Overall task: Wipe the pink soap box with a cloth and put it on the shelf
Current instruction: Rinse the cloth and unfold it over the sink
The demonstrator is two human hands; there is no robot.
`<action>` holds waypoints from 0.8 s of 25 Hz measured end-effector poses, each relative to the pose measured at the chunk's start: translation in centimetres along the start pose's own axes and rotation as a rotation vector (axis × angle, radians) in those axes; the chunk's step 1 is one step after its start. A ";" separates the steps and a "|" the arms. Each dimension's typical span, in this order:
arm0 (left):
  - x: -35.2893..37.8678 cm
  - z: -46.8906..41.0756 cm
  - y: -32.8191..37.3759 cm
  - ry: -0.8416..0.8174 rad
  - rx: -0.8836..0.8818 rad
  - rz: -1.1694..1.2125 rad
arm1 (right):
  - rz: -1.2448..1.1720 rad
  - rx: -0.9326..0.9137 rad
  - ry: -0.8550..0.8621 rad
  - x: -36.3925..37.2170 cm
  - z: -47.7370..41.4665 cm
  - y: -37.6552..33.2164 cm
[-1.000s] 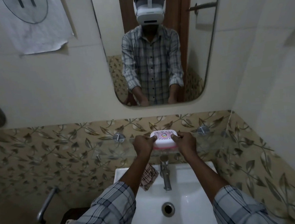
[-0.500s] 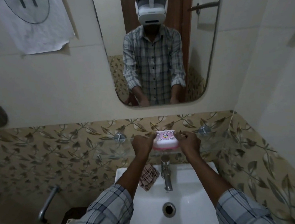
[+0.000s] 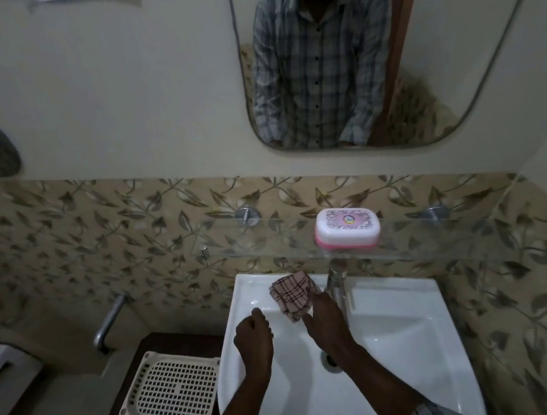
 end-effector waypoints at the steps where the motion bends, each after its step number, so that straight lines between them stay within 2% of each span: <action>1: -0.1 -0.5 -1.7 -0.011 -0.061 -0.001 | 0.039 -0.045 -0.067 2.1 -0.4 0.1; 4: -0.2 -1.8 -5.9 -0.101 -0.154 -0.041 | 0.407 -0.231 -0.163 7.0 -1.7 0.5; 6: 0.1 -2.4 -8.2 -0.201 -0.198 -0.080 | 0.460 -0.242 -0.165 9.3 -2.5 1.8; 8: 0.2 -2.8 -9.8 -0.302 -0.263 -0.073 | 0.548 -0.347 -0.102 10.1 -3.3 2.3; 10: 0.5 -3.1 -10.7 -0.346 -0.266 -0.049 | 0.496 -0.325 -0.080 9.3 -4.8 1.8; 12: 0.5 -3.0 -9.9 -0.366 -0.106 -0.112 | 0.288 -0.120 -0.064 8.0 -5.6 1.4; 15: 1.2 -1.8 -4.6 -0.472 0.120 -0.064 | -0.350 0.244 -0.140 6.0 -4.8 0.6; 18: 1.8 -0.2 -0.3 -0.572 0.188 -0.041 | -0.886 0.399 -0.164 3.0 -2.6 -0.8; 20: 1.5 1.7 1.6 -0.676 0.238 -0.020 | -1.158 0.470 -0.207 1.0 -0.9 -1.6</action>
Point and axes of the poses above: each hand's wrist, its own z-axis away from the middle knuckle, its own x-axis out of the palm, y = z × x, the point moved 4 cm from there along -z, towards the middle knuckle, and after that the axes turned 3 degrees about -x, right-handed, at the moved point
